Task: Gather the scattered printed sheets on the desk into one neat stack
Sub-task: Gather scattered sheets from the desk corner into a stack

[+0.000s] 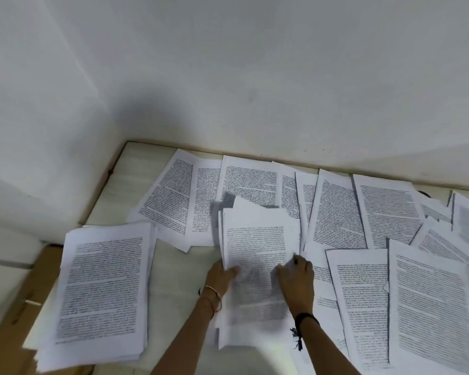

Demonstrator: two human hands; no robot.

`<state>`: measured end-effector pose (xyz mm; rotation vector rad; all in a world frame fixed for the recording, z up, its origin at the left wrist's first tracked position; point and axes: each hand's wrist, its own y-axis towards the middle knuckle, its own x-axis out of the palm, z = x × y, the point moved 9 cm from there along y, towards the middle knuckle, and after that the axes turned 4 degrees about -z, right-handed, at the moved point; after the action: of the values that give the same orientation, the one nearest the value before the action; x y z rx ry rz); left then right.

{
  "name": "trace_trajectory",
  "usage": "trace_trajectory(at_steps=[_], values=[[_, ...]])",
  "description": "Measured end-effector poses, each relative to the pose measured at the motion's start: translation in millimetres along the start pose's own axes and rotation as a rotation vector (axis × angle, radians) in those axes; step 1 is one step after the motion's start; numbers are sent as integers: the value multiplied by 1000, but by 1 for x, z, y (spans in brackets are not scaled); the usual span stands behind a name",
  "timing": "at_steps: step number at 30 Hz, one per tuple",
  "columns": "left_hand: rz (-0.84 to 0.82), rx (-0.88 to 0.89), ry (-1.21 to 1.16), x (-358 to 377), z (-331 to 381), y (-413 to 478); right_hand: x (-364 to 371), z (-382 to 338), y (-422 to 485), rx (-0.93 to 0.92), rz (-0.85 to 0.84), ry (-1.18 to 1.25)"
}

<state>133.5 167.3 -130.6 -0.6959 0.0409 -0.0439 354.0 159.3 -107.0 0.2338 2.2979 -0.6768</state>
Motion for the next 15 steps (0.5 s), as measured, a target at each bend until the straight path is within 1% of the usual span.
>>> trace_trajectory(at_steps=[2, 4, 6, 7, 8, 10, 13, 15], values=[[-8, 59, -33, -13, 20, 7, -4, -7, 5, 8, 11, 99], [-19, 113, -42, -30, 43, 15, -2, -20, 9, -3, -59, 278], [-21, 142, -56, -47, 61, 25, 10, -31, 15, 40, -231, 442], [-21, 140, -62, -53, 67, 30, 20, -38, 20, 37, -334, 476], [-24, 138, -58, -57, 74, 36, 27, -43, 27, 27, -390, 466], [-6, 156, 5, -63, 87, 47, 32, -45, 48, 34, -354, 421], [127, 159, 103, -80, 104, 65, 20, -62, 72, 28, -229, 430], [189, 130, 133, -92, 109, 75, 12, -69, 88, 24, -171, 366]])
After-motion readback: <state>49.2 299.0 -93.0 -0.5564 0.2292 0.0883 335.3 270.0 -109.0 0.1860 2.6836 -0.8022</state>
